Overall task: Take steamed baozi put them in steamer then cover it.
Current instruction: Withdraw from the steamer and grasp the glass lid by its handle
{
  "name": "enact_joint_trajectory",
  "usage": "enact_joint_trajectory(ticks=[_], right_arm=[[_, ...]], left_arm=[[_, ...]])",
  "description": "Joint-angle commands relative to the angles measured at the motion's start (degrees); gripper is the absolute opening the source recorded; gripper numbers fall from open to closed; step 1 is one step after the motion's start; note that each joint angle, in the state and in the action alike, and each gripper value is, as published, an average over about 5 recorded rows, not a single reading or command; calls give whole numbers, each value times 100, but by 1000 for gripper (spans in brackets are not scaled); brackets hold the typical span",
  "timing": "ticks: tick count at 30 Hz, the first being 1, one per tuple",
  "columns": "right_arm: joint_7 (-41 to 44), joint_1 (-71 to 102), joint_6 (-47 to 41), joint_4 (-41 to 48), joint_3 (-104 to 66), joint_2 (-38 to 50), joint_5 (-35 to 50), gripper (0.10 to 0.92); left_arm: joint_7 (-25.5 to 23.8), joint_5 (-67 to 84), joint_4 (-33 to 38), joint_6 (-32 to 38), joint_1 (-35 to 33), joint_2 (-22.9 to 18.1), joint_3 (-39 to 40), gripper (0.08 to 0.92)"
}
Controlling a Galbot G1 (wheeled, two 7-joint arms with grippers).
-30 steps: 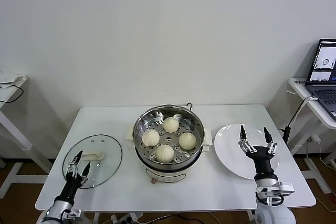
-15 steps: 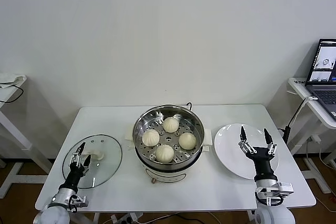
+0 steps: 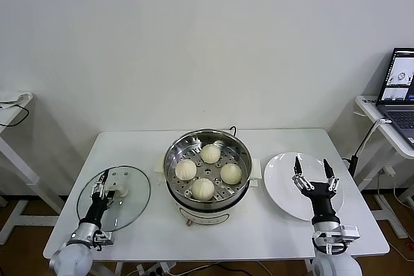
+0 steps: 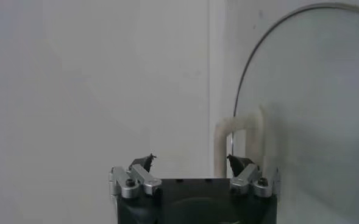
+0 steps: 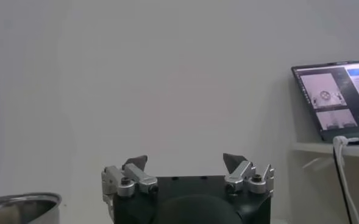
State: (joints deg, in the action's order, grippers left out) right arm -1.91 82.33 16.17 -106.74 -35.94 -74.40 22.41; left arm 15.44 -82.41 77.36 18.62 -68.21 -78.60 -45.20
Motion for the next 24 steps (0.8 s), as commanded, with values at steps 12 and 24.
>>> enact_joint_trajectory(ticks=[12,24], right_arm=[[-2,-93,26,156,85,-28,-58,823],[-16,-172,24,198,94,-24,-43,823]], left_arm=[[272,-164,-275,-55,148,-18,49,428],[296,-134,915,-292,-205,-30,-194,190]])
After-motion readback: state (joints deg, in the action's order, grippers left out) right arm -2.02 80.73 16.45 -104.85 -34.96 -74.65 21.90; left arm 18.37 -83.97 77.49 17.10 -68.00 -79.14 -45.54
